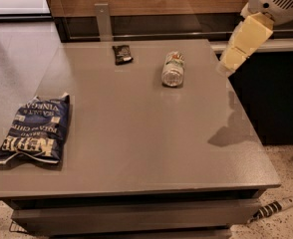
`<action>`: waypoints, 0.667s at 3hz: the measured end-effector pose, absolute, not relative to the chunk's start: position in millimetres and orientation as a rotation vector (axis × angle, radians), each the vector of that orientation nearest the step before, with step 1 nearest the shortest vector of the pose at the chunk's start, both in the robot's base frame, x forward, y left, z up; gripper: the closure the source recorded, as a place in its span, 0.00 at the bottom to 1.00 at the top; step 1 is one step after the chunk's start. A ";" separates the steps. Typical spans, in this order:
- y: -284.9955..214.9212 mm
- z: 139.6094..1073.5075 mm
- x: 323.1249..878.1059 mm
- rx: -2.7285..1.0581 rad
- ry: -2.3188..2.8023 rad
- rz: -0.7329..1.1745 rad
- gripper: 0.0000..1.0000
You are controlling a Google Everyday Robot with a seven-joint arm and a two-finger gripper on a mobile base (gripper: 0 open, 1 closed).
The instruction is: Place 7up can upright
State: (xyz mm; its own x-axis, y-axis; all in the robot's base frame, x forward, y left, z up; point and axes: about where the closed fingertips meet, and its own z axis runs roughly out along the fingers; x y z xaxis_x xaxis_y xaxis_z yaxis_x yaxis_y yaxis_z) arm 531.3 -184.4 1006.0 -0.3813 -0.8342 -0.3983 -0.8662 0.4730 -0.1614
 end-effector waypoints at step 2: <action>-132.8 1010.5 613.2 -0.996 2.494 0.122 0.00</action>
Offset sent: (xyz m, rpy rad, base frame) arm 0.1281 0.0706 -0.0033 0.1809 0.1183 -0.6033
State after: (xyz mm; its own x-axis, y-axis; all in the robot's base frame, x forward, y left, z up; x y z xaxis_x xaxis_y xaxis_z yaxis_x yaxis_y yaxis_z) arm 613.2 -132.8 1010.5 -0.6382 -0.6329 -0.4383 -0.6726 0.7354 -0.0826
